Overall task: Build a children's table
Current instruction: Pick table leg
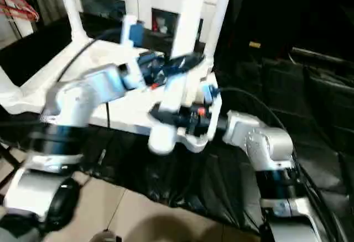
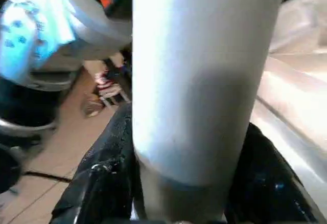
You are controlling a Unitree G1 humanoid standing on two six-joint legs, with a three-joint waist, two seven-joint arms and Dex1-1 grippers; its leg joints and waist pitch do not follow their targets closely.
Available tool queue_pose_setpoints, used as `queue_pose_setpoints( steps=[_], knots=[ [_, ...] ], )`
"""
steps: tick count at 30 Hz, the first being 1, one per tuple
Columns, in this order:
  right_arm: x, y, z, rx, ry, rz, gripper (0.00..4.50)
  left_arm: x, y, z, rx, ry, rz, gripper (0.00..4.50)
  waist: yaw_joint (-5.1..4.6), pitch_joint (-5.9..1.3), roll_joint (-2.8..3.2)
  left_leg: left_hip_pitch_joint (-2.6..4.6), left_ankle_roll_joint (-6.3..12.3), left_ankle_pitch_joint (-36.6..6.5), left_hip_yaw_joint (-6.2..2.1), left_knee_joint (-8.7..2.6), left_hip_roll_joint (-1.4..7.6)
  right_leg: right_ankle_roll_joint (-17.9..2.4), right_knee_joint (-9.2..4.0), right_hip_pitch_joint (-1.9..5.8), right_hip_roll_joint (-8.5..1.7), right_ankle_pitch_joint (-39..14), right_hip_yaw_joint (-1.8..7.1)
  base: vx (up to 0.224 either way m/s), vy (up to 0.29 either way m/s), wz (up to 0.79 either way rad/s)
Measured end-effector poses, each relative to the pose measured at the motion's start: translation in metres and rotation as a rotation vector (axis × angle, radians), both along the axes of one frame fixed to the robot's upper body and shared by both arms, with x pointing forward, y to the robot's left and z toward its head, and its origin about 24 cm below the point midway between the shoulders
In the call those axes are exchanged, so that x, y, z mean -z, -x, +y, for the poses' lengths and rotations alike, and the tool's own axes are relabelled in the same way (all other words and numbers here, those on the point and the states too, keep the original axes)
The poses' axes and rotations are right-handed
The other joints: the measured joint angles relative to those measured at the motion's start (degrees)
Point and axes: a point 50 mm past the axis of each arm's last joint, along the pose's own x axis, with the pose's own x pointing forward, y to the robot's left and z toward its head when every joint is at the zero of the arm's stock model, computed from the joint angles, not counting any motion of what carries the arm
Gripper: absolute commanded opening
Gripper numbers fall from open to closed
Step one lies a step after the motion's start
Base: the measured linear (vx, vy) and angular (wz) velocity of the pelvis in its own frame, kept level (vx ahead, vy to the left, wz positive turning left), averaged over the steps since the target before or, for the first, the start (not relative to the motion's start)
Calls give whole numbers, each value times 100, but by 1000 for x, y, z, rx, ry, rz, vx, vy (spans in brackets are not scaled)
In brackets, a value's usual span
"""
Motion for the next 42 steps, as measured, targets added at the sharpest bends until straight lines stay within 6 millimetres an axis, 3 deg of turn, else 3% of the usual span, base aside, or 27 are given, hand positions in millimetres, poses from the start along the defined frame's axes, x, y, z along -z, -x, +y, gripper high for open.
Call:
queue_pose_setpoints(
  steps=[7, 8, 11, 20, 23, 28, 33, 42],
  knots=[
    [6, -10, 9, 149, 82, -15, 191, -1, -8, -1, -263, -108, 7, 302, -12, 4, -8, -15, 1, 1, 0, 0, 0, 3, -13, -6, 0, -1, -2, 0, 0, 0],
    [6, -12, 11, 162, 87, -16, 191, -1, -9, 0, -288, -118, 4, 274, -11, 5, -9, -17, 1, 0, 0, 0, 0, 3, -14, -7, 0, -1, -2, 0, 0, 0],
    [3, -15, 19, 203, 91, -21, 191, -3, -8, -5, -336, -116, 9, 267, -11, 4, -11, -20, 1, 1, -1, 1, 0, 3, -17, -7, 0, -1, -2, 0, 0, 0],
    [3, -18, 27, 271, 113, -40, 191, -1, -8, -5, -409, -80, 32, 192, -11, 4, -9, -38, 5, 2, -5, 2, 1, 5, -25, -11, 0, 1, -5, 0, 0, 0],
    [0, -18, 25, 270, 112, -68, 261, -4, -7, -3, -357, -58, -10, 188, -9, 4, -10, -38, 5, 3, -5, 2, 1, 6, -26, -9, 0, 1, -5, 0, 0, 0],
    [-5, -14, 12, 152, 105, -89, 303, 4, 2, -10, -144, -70, -43, 184, 13, 4, -9, -45, 6, 3, -4, 4, -1, 6, -29, -7, -2, 1, -2, 0, 0, 0],
    [-7, -9, -2, 59, 97, -65, 346, 8, 1, -3, -75, -86, -57, 184, -27, 5, -8, -43, 6, 3, -5, 1, 2, 6, -17, -7, 3, 4, -3, 0, 0, 0],
    [-14, -4, -15, -62, 107, -67, 422, 4, 9, -2, 91, -22, -93, 184, -5, 4, -9, -37, 6, 4, -4, 11, 2, 2, -15, -5, 0, 6, -2, 0, 0, 0]
  ],
)
